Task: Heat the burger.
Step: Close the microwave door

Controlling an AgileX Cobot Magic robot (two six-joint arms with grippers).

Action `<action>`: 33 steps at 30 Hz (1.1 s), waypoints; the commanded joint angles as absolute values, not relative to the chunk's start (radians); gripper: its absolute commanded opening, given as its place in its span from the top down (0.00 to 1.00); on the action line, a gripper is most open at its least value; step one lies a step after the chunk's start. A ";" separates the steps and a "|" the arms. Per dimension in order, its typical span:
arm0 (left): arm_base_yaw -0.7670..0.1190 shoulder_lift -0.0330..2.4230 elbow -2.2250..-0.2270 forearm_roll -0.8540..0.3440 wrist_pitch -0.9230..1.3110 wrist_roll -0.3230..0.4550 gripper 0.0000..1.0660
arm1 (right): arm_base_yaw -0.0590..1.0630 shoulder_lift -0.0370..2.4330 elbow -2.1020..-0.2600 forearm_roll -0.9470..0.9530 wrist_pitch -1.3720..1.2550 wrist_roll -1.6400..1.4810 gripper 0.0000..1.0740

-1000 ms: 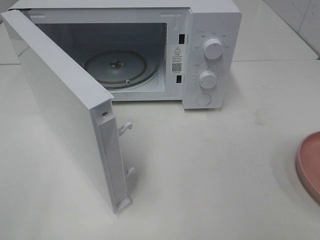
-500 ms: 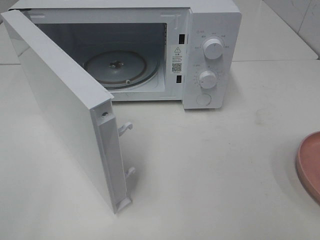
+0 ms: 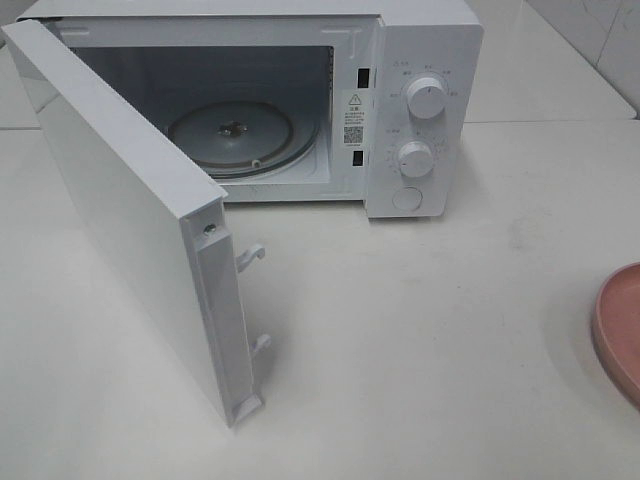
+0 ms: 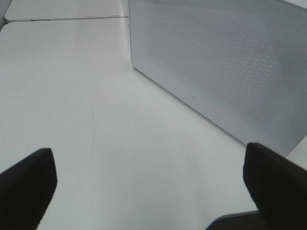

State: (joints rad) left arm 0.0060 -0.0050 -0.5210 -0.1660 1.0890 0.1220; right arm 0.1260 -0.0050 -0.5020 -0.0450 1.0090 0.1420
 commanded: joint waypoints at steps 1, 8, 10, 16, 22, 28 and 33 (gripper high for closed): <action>0.007 -0.009 -0.518 -0.171 1.075 0.116 0.08 | 0.122 -0.032 -0.499 -0.046 0.995 0.133 0.30; 0.007 -0.009 -0.518 -0.171 1.075 0.116 0.08 | 0.122 -0.032 -0.499 -0.046 0.995 0.133 0.30; 0.007 -0.009 -0.518 -0.171 1.075 0.116 0.08 | 0.122 -0.032 -0.499 -0.046 0.995 0.133 0.30; 0.007 -0.009 -0.518 -0.171 1.075 0.116 0.08 | 0.122 -0.032 -0.499 -0.046 0.995 0.133 0.30; 0.007 -0.009 -0.518 -0.171 1.075 0.116 0.08 | 0.122 -0.032 -0.499 -0.046 0.995 0.133 0.30; 0.007 -0.009 -0.518 -0.171 1.075 0.116 0.08 | 0.122 -0.032 -0.499 -0.046 0.995 0.133 0.30; 0.007 -0.009 -0.518 -0.168 1.075 0.114 0.08 | 0.122 -0.032 -0.499 -0.046 0.995 0.133 0.30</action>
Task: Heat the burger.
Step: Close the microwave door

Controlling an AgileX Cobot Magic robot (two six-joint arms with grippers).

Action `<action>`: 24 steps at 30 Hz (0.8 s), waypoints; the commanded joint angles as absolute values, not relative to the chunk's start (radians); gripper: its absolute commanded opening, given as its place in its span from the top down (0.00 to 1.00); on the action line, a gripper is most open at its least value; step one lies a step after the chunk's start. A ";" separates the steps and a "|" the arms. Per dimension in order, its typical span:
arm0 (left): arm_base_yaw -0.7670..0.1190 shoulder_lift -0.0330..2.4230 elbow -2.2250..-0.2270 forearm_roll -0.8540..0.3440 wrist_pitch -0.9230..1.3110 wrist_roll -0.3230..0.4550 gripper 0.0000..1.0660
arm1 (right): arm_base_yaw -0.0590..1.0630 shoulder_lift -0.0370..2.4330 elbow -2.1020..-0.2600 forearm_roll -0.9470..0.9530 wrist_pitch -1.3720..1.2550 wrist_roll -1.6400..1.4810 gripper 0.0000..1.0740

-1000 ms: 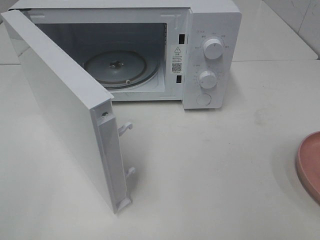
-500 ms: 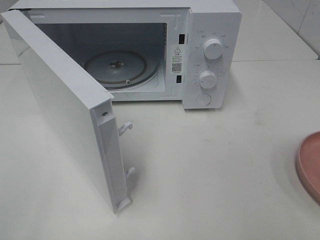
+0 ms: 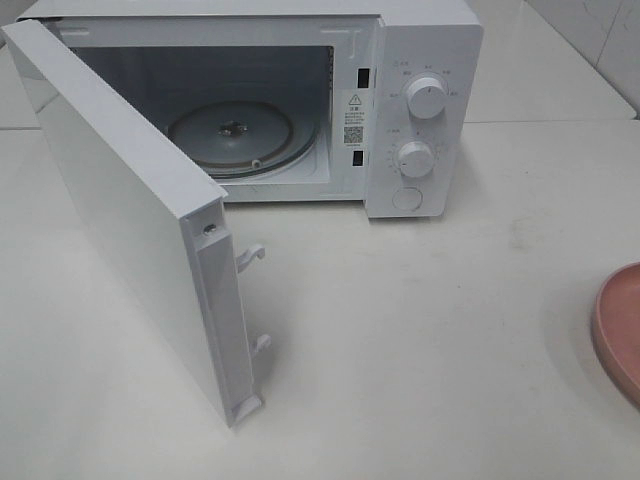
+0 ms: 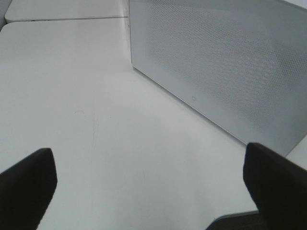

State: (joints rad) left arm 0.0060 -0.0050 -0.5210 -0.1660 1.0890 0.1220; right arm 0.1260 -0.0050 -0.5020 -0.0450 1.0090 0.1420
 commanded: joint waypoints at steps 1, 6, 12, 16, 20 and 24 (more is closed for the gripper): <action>0.007 -0.009 -0.518 -0.157 1.075 0.106 0.08 | 0.122 -0.032 -0.499 -0.046 0.995 0.133 0.30; 0.007 -0.008 -0.524 -0.155 1.067 0.106 0.08 | 0.122 -0.032 -0.499 -0.046 0.995 0.133 0.30; 0.007 -0.008 -0.546 -0.155 0.979 0.106 0.21 | 0.122 -0.032 -0.499 -0.046 0.995 0.133 0.30; 0.007 0.011 -0.546 -0.155 0.933 0.106 0.38 | 0.122 -0.032 -0.499 -0.046 0.995 0.133 0.30; 0.007 0.075 -0.536 -0.157 0.875 0.106 0.60 | 0.122 -0.032 -0.499 -0.046 0.995 0.133 0.30; 0.007 0.188 -0.511 -0.168 0.778 0.108 0.92 | 0.122 -0.032 -0.499 -0.046 0.995 0.132 0.30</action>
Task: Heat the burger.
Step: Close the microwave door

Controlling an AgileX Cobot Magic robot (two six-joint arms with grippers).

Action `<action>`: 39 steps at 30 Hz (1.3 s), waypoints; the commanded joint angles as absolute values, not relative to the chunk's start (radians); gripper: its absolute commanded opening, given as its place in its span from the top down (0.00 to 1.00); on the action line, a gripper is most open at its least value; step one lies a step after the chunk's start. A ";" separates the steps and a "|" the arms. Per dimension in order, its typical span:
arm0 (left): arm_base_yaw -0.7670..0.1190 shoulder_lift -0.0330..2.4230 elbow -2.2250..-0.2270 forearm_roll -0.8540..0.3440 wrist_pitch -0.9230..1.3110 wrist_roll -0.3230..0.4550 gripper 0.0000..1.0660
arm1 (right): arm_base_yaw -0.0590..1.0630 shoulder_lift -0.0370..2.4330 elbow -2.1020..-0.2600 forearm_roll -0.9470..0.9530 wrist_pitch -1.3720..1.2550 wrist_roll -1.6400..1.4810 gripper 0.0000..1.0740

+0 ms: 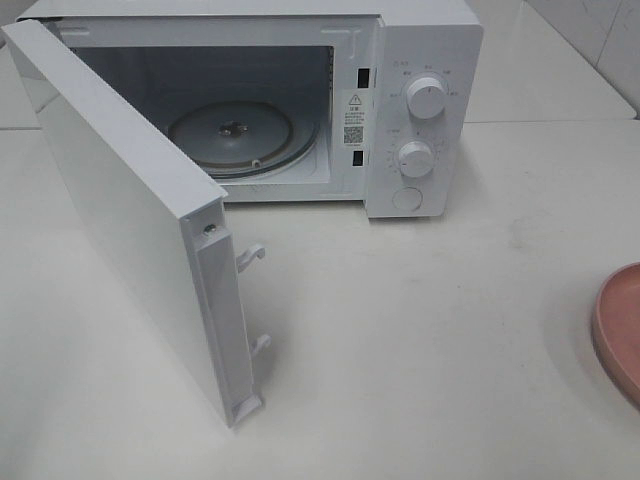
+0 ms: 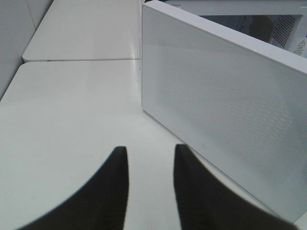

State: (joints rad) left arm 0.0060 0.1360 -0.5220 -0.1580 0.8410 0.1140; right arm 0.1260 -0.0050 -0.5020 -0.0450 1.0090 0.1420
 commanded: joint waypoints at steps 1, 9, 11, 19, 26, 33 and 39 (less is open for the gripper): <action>0.007 0.188 -0.511 -0.168 0.778 0.108 0.92 | 0.122 -0.032 -0.499 -0.046 0.995 0.132 0.30; 0.005 0.374 -0.468 -0.181 0.566 0.121 1.00 | 0.122 -0.032 -0.499 -0.046 0.995 0.132 0.30; 0.005 0.412 -0.435 -0.191 0.475 0.121 1.00 | 0.122 -0.032 -0.499 -0.046 0.995 0.132 0.30; 0.004 0.602 -0.289 -0.194 0.050 0.166 1.00 | 0.122 -0.032 -0.499 -0.046 0.995 0.132 0.30; 0.004 0.799 -0.218 -0.182 -0.291 0.133 1.00 | 0.122 -0.032 -0.499 -0.046 0.995 0.132 0.30; 0.004 1.024 -0.214 0.070 -0.583 -0.093 1.00 | 0.122 -0.032 -0.499 -0.046 0.995 0.132 0.30; 0.004 1.243 -0.216 0.244 -0.828 -0.205 1.00 | 0.122 -0.032 -0.499 -0.046 0.995 0.132 0.30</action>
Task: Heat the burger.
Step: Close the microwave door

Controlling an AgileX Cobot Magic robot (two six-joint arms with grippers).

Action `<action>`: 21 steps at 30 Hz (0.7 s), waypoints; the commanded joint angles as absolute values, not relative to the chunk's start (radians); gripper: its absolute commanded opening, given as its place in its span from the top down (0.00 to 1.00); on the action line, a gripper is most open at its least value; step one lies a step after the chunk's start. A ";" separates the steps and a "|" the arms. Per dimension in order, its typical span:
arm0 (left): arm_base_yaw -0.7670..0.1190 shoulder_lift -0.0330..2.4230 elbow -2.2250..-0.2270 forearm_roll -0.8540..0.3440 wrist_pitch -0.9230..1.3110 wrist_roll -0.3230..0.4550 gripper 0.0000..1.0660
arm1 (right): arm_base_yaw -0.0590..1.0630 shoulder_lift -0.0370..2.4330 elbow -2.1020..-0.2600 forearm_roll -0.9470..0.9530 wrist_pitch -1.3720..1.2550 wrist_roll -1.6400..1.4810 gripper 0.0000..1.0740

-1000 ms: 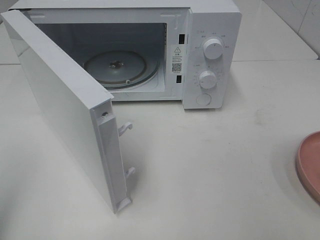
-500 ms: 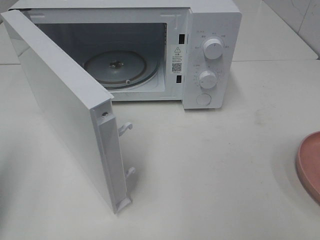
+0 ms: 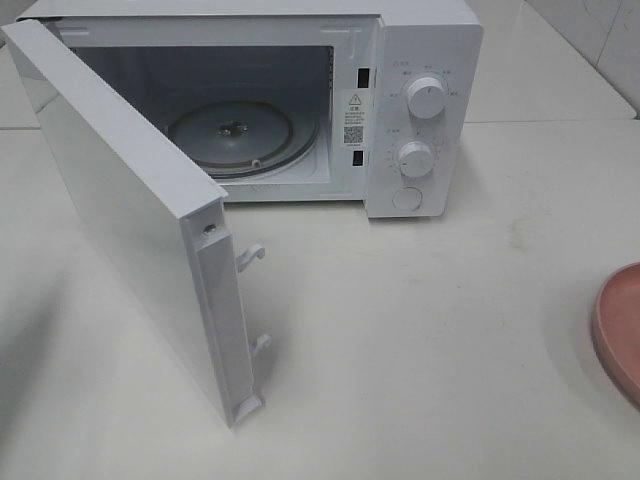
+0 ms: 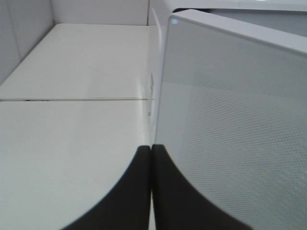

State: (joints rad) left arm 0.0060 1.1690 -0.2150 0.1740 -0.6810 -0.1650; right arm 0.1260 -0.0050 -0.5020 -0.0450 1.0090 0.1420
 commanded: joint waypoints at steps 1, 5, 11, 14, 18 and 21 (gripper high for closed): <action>0.004 1.302 -0.216 0.264 -0.895 -0.207 1.00 | 0.122 -0.032 -0.499 -0.046 0.995 0.132 0.30; -0.004 1.390 -0.226 0.297 -0.938 -0.236 1.00 | 0.122 -0.032 -0.499 -0.046 0.995 0.132 0.30; -0.161 1.514 -0.295 0.264 -0.955 -0.172 1.00 | 0.122 -0.032 -0.499 -0.046 0.995 0.132 0.30; -0.218 1.551 -0.308 0.193 -0.963 -0.166 1.00 | 0.122 -0.032 -0.499 -0.046 0.995 0.132 0.30; -0.260 1.581 -0.323 0.168 -0.974 -0.153 1.00 | 0.122 -0.032 -0.499 -0.046 0.995 0.132 0.30; -0.295 1.608 -0.341 0.161 -0.985 -0.151 1.00 | 0.122 -0.032 -0.499 -0.046 0.995 0.132 0.30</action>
State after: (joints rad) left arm -0.2830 1.6070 -0.3280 0.1560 -0.9550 -0.1550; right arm 0.1260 -0.0050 -0.5020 -0.0450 1.0080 0.1420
